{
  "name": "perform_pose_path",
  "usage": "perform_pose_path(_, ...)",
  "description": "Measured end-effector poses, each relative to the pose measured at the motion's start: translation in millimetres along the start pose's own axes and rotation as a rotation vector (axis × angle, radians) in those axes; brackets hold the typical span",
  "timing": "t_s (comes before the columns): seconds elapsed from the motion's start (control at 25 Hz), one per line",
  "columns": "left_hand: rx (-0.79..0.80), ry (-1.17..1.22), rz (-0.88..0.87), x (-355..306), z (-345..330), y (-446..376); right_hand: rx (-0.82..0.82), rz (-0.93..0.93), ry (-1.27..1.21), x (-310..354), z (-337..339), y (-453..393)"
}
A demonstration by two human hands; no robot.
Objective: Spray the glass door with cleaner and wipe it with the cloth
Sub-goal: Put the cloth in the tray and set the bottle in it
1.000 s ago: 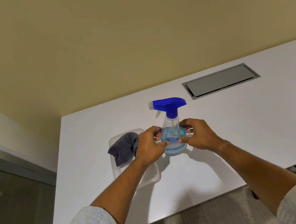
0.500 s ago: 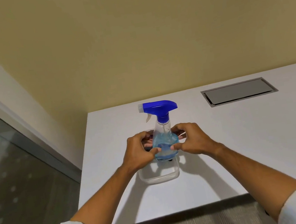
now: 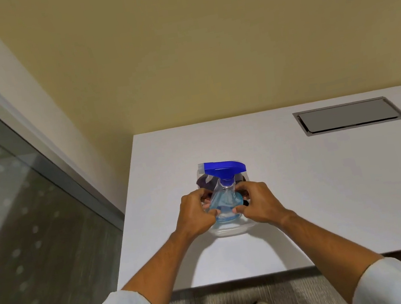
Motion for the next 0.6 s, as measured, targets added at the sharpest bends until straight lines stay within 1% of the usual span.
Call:
perform_pose_path(0.36, 0.042, -0.042, 0.041, 16.9, -19.4, -5.3, 0.018, -0.018, 0.025, -11.4, -9.7, 1.7)
perform_pose_path(0.6, 0.037, -0.038, 0.036, 18.9, -22.6, -9.3, 0.051, -0.042, 0.065, -13.1, -10.6, -3.0)
Point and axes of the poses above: each hand's wrist, its own y-axis away from the middle knuckle, its own z-axis out of the back of the hand, x = y × z, the point moved 3 cm from there along -y, towards the middle knuckle, and after that the axes turned 8 degrees about x, right-handed, at the moved point
